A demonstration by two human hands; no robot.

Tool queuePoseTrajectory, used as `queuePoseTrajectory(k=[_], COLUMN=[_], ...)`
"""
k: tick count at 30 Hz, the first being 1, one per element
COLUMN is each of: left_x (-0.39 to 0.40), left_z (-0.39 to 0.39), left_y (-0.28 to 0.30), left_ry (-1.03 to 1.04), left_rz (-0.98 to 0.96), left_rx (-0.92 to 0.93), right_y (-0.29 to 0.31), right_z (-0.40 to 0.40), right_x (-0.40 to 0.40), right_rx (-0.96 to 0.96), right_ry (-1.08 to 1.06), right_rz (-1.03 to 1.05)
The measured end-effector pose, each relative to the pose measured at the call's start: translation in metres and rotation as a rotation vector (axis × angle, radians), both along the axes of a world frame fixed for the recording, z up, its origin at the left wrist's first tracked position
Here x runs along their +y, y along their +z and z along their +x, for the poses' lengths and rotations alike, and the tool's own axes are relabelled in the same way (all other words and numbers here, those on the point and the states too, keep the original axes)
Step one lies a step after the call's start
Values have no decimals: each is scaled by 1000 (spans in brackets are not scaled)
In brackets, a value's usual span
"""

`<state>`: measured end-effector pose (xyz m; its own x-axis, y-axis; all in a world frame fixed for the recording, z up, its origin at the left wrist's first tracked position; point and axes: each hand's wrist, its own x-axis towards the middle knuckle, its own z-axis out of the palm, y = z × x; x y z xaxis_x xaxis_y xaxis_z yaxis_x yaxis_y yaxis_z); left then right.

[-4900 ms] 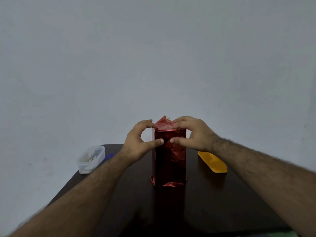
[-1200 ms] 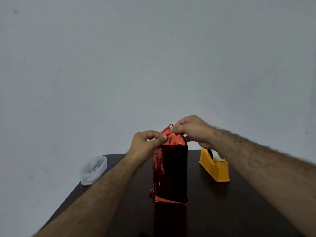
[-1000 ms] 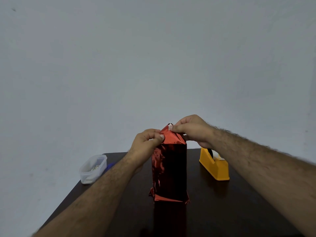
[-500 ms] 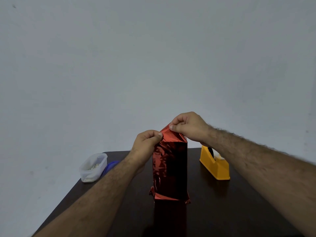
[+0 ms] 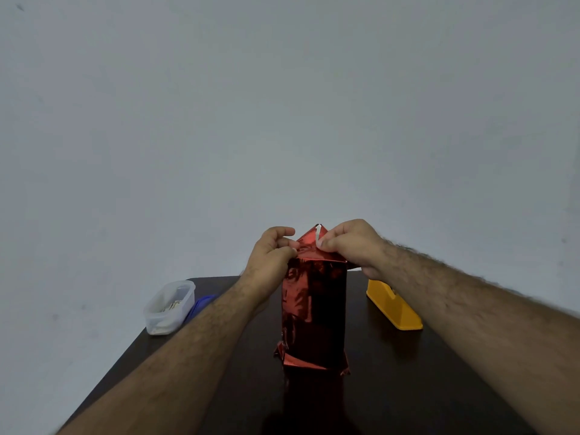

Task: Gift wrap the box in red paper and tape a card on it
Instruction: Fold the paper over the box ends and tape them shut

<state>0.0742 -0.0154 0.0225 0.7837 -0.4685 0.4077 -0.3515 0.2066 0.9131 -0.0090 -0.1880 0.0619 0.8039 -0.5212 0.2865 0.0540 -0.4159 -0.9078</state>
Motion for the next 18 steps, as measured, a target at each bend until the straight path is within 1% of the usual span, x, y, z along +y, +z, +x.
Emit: queuePoseTrajectory(k=[3, 5, 9, 11, 13, 14, 15, 18], left_x=[-3, -5, -10, -12, -12, -12, -12, -12], left_z=[-1, -1, -2, -4, -5, -5, -6, -10], left_y=[1, 4, 6, 5, 6, 8, 11, 21], left_ry=[44, 84, 125, 196, 298, 309, 287, 181], left_rz=[-3, -2, 35, 82, 139, 162, 193, 368], left_rx=[13, 20, -6, -102, -304, -394, -455, -510], right_y=[-2, -2, -2, -2, -2, -2, -2, -4], right_z=[2, 2, 3, 4, 4, 4, 3, 2], right_x=[1, 3, 3, 1, -4, -5, -6, -9], right_rx=[18, -9, -55, -47, -27, -15, -6, -11], right_ry=[4, 15, -14, -25, -30, -23, -11, -4], right_rz=[-8, 17, 206, 277, 333, 359, 380, 381])
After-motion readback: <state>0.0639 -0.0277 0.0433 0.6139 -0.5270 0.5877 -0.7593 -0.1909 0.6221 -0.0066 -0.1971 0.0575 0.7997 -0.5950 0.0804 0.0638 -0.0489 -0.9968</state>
